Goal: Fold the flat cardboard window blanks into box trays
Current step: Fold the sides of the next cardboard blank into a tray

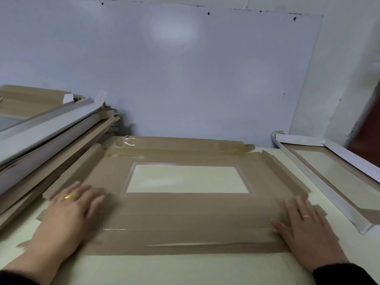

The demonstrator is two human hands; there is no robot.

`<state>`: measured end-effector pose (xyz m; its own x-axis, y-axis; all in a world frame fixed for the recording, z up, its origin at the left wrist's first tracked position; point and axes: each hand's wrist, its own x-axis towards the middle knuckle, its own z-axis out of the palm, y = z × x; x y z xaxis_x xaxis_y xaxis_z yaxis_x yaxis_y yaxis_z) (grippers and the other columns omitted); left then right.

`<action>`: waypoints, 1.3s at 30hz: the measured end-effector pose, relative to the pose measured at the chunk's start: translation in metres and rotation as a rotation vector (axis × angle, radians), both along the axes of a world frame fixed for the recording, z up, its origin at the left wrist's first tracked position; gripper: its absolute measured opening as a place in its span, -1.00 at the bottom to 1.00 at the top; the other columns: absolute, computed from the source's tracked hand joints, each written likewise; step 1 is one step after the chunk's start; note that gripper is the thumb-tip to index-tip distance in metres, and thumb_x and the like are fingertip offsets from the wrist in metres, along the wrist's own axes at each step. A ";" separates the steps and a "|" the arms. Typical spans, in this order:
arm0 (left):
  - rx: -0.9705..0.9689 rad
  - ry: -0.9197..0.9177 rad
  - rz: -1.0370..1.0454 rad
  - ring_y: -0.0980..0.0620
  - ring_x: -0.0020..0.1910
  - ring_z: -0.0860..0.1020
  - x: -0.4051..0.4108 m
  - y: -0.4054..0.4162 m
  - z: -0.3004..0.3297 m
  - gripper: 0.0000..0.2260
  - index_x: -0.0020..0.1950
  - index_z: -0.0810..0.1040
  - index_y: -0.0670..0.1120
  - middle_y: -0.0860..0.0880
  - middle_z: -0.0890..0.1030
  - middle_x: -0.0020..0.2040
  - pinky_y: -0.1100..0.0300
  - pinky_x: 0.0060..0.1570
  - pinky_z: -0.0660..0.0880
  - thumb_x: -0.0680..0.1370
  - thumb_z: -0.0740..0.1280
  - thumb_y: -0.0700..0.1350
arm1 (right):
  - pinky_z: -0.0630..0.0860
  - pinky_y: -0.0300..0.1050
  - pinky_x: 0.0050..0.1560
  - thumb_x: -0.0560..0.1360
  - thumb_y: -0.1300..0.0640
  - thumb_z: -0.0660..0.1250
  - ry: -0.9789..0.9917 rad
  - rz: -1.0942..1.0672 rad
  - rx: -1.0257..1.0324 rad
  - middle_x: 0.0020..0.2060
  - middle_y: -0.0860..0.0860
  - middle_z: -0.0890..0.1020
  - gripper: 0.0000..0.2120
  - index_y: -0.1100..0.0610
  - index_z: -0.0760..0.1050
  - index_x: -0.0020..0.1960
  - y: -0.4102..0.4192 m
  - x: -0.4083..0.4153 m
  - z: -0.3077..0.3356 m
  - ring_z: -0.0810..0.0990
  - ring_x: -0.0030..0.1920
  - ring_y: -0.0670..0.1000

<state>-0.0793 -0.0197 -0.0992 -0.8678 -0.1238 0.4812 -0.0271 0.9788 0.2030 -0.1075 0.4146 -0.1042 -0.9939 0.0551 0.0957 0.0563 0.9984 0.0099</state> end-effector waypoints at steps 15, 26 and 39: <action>-0.197 0.074 -0.470 0.19 -0.28 0.35 0.022 0.045 0.004 -0.49 -0.29 0.57 0.03 0.13 0.49 -0.30 0.27 -0.27 0.29 0.60 -0.05 0.20 | 0.45 -0.25 -0.19 0.31 -0.20 0.39 0.140 0.400 -0.446 -0.32 -0.15 0.55 -0.78 -0.09 0.46 -0.28 -0.010 0.013 0.017 0.52 -0.24 -0.12; -0.200 0.133 -0.326 0.11 -0.32 0.50 0.016 0.056 0.008 -0.55 -0.11 0.53 0.01 0.13 0.53 -0.32 0.20 -0.19 0.26 0.63 -0.12 0.09 | 0.32 -0.12 -0.61 0.23 0.11 0.56 0.537 0.387 -0.166 -0.60 -0.02 0.45 -0.72 0.13 0.44 -0.36 -0.031 0.007 0.014 0.44 -0.59 0.06; -0.095 -0.310 -0.329 0.17 0.49 -0.13 -0.013 0.103 -0.013 -0.48 0.48 0.03 0.23 0.12 0.01 0.53 0.24 0.39 -0.24 0.54 -0.29 0.28 | 0.01 -0.13 0.44 0.52 -0.16 -0.07 0.078 0.724 -0.107 0.45 -0.12 0.23 -0.49 -0.10 0.23 0.44 -0.120 -0.005 0.002 0.17 0.45 -0.11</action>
